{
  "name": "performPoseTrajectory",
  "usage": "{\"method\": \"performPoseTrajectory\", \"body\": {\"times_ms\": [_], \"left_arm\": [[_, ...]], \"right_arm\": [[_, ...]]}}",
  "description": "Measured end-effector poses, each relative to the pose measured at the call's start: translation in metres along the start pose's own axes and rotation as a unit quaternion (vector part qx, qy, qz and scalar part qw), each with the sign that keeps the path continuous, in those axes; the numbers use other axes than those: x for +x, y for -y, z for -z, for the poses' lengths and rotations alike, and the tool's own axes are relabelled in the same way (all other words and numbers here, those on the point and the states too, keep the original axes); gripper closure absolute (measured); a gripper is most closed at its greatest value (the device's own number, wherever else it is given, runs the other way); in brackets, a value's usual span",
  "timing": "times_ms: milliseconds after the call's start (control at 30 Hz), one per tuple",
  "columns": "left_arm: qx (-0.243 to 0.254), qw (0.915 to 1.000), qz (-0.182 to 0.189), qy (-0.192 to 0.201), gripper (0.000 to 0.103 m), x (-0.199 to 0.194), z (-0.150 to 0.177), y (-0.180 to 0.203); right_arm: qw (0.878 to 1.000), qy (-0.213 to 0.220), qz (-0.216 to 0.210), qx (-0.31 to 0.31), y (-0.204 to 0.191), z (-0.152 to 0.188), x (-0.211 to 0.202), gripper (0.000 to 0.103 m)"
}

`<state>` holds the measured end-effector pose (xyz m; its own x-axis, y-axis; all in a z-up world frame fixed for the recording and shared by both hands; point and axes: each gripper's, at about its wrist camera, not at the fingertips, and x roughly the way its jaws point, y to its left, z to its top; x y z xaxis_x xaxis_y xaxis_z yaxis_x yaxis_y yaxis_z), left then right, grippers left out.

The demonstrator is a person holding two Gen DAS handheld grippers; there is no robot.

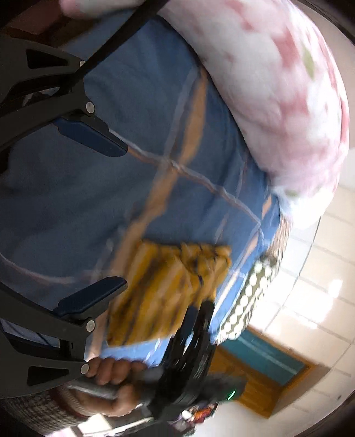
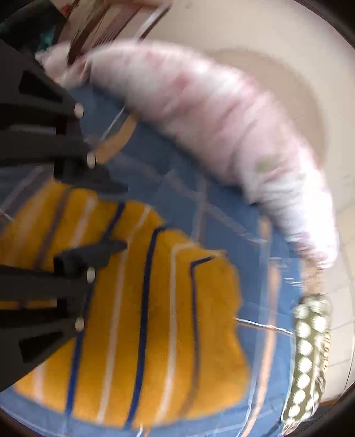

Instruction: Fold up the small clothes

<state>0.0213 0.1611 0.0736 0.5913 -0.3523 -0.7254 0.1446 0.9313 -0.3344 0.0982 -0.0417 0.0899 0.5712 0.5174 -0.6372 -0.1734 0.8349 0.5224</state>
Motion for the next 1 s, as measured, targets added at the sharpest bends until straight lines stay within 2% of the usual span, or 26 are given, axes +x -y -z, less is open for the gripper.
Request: {"method": "performPoseTrajectory", "body": {"times_ms": [133,233,267,367,400,433,467,533,600,633,700,800,867,900,933,1000], "left_arm": [[0.021,0.9978,0.062,-0.012,0.008,0.042,-0.040,0.020],[0.030,0.9946,0.091,-0.040,0.008,0.086,-0.065,0.033],[0.036,0.9913,0.109,-0.064,0.008,0.108,-0.073,0.038],[0.023,0.9843,0.121,-0.127,0.008,0.164,-0.082,0.042],[0.016,0.9814,0.121,-0.148,0.012,0.178,-0.081,0.041],[0.009,0.9794,0.121,-0.161,0.031,0.186,-0.080,0.041],[-0.010,0.9761,0.133,-0.172,0.041,0.191,-0.077,0.043],[-0.015,0.9780,0.132,-0.161,0.053,0.186,-0.080,0.051],[0.009,0.9782,0.147,-0.146,0.067,0.172,-0.088,0.072],[0.013,0.9763,0.161,-0.144,0.070,0.167,-0.092,0.079],[0.027,0.9735,0.184,-0.133,0.071,0.155,-0.102,0.102],[0.041,0.9752,0.177,-0.126,0.070,0.158,-0.105,0.123],[0.042,0.9783,0.146,-0.141,0.070,0.175,-0.093,0.126],[0.042,0.9799,0.110,-0.161,0.070,0.192,-0.082,0.123],[0.040,0.9800,0.094,-0.170,0.065,0.201,-0.072,0.118],[0.026,0.9811,0.106,-0.159,0.061,0.201,-0.064,0.112]], "right_arm": [[0.997,0.054,0.045,0.020,0.041,0.002,-0.053,0.026],[0.994,0.038,0.076,0.075,0.087,0.006,-0.049,0.026],[0.992,0.029,0.070,0.099,0.102,0.008,-0.041,0.026],[0.990,0.008,0.043,0.136,0.125,0.012,-0.012,0.026],[0.990,0.004,0.030,0.140,0.128,0.011,-0.004,0.025],[0.989,0.003,0.015,0.145,0.132,0.011,0.005,0.028],[0.988,0.003,0.000,0.155,0.136,0.009,0.010,0.034],[0.983,-0.002,-0.038,0.181,0.146,0.003,0.012,0.058],[0.981,0.011,-0.067,0.181,0.147,-0.004,-0.008,0.066],[0.982,0.021,-0.069,0.172,0.142,-0.010,-0.019,0.067],[0.986,0.050,-0.063,0.148,0.135,-0.016,-0.045,0.067],[0.988,0.087,-0.022,0.123,0.134,-0.023,-0.077,0.065],[0.990,0.075,0.016,0.118,0.142,-0.021,-0.075,0.060],[0.990,0.058,0.056,0.113,0.147,-0.016,-0.068,0.056],[0.989,0.038,0.093,0.107,0.152,-0.010,-0.060,0.055],[0.987,0.019,0.124,0.096,0.157,0.002,-0.053,0.051]]}}
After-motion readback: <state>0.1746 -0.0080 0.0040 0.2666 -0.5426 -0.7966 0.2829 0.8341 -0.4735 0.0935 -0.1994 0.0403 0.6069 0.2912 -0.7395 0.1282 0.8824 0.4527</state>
